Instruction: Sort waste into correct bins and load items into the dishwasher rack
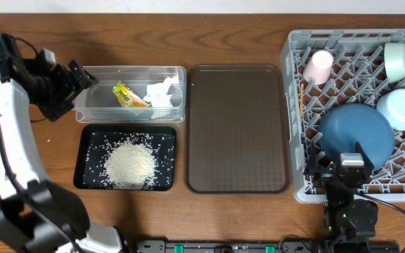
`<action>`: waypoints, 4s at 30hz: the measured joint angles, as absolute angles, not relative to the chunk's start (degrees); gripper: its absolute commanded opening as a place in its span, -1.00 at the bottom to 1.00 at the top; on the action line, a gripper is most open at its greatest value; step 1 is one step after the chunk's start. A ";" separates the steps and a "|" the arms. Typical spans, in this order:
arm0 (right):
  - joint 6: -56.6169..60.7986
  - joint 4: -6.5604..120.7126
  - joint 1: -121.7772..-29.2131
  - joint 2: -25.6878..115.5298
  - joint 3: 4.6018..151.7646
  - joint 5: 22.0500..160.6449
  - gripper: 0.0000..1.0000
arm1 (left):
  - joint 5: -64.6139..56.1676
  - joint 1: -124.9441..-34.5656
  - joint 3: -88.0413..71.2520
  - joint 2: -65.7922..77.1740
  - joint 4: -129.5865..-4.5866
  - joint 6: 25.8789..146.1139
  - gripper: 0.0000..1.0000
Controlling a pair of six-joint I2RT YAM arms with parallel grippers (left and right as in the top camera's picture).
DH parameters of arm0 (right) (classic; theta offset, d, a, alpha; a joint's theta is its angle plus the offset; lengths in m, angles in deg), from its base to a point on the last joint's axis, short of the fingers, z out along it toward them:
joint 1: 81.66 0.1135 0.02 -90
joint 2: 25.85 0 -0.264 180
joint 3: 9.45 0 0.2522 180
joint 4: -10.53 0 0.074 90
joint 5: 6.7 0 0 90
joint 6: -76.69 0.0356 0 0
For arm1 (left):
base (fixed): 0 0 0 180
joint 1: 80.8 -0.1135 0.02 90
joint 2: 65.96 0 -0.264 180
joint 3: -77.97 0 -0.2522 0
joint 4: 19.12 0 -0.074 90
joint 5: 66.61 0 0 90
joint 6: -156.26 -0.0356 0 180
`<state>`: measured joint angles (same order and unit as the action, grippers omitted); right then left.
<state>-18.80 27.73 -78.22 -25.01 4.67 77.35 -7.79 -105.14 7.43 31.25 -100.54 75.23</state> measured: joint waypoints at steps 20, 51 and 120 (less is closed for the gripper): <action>-18.83 27.69 -78.22 -25.01 4.67 77.35 0.98 | -7.72 -79.39 -11.24 3.08 -100.52 75.21 0.93; -18.98 27.73 -78.22 -25.16 4.67 77.48 0.98 | -8.64 -76.92 -78.10 -48.20 -25.35 75.38 0.93; -18.98 27.73 -78.22 -25.16 4.67 77.50 0.98 | 20.41 -79.07 -87.01 -65.33 -34.84 68.78 0.93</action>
<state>-18.98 27.73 -78.22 -25.16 4.67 77.50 20.41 -79.07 -87.01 -65.33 -34.84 68.78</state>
